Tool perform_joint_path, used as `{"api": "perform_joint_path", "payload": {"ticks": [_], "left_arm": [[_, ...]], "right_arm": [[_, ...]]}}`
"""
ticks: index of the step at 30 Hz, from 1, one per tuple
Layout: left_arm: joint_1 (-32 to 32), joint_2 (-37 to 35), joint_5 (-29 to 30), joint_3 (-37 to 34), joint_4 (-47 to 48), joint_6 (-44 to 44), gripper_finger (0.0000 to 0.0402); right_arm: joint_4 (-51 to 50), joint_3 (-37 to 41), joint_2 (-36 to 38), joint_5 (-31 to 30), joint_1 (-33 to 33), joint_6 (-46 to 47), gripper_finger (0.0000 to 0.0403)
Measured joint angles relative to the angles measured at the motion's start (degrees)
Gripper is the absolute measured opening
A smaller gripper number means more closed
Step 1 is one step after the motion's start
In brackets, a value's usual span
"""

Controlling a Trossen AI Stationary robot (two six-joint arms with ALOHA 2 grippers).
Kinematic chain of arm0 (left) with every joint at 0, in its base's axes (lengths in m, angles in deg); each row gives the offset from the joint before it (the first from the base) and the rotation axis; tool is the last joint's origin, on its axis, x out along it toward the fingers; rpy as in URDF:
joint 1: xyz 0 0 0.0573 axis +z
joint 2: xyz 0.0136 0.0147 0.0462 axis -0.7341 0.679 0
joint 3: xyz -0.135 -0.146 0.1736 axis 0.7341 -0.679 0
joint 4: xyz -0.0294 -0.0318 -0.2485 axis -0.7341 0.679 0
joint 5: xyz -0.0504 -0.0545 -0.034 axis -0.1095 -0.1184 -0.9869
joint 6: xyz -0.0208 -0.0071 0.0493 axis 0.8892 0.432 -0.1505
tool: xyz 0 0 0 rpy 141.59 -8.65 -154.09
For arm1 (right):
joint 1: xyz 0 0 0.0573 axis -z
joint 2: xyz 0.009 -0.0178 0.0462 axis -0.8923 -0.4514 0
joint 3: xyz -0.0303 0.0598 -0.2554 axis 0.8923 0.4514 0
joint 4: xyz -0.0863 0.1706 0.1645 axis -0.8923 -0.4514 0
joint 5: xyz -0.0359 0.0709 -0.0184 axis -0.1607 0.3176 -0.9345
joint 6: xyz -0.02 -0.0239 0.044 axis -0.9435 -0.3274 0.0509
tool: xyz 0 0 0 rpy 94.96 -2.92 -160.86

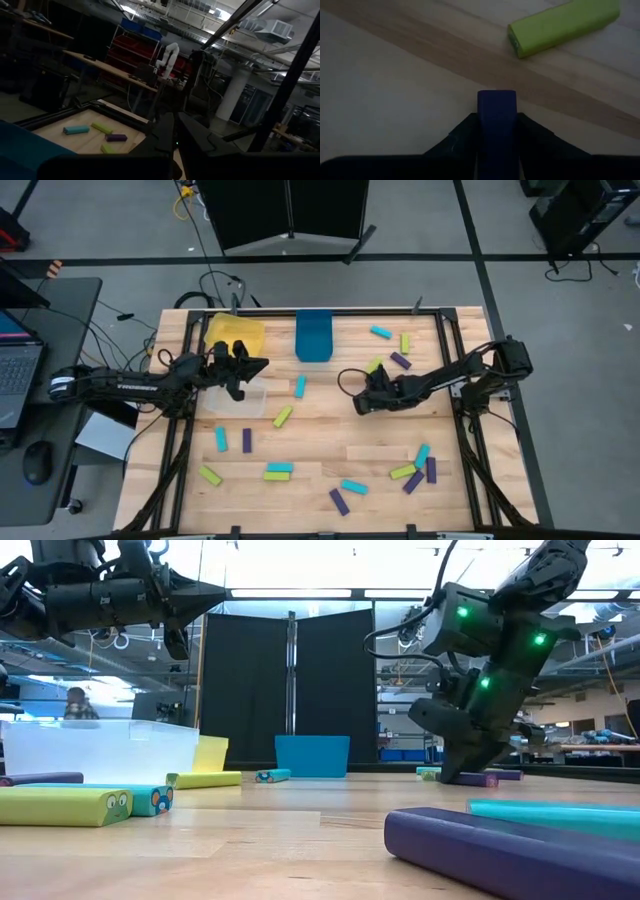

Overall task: Sort blocks
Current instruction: Put the purple block into the blue bin

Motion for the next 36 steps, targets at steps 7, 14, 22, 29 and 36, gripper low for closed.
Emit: {"api": "perform_joint_path", "payload": {"ticks": [7,14,22,29,36], "left_arm": [[0.0,0.0,0.0,0.0,0.0,0.2,0.0030],[0.0,0.0,-0.1,0.0,-0.1,-0.1,0.0030],[0.0,0.0,0.6,0.0,-0.4,-1.6,0.0030],[0.0,0.0,0.7,0.0,-2.0,-1.6,0.0030],[0.0,0.0,0.8,0.0,-2.5,-0.3,0.0030]], "right_arm": [[1.5,0.1,6.6,-3.8,-2.6,-4.3,0.0118],[21.9,0.0,10.5,-8.0,-2.7,-21.6,0.0118],[51.2,-0.1,5.9,-2.6,4.9,-40.8,0.0119],[53.0,-3.6,5.2,3.9,14.9,-45.4,0.0119],[45.7,-10.0,5.2,11.4,23.8,-49.6,0.0119]]}}
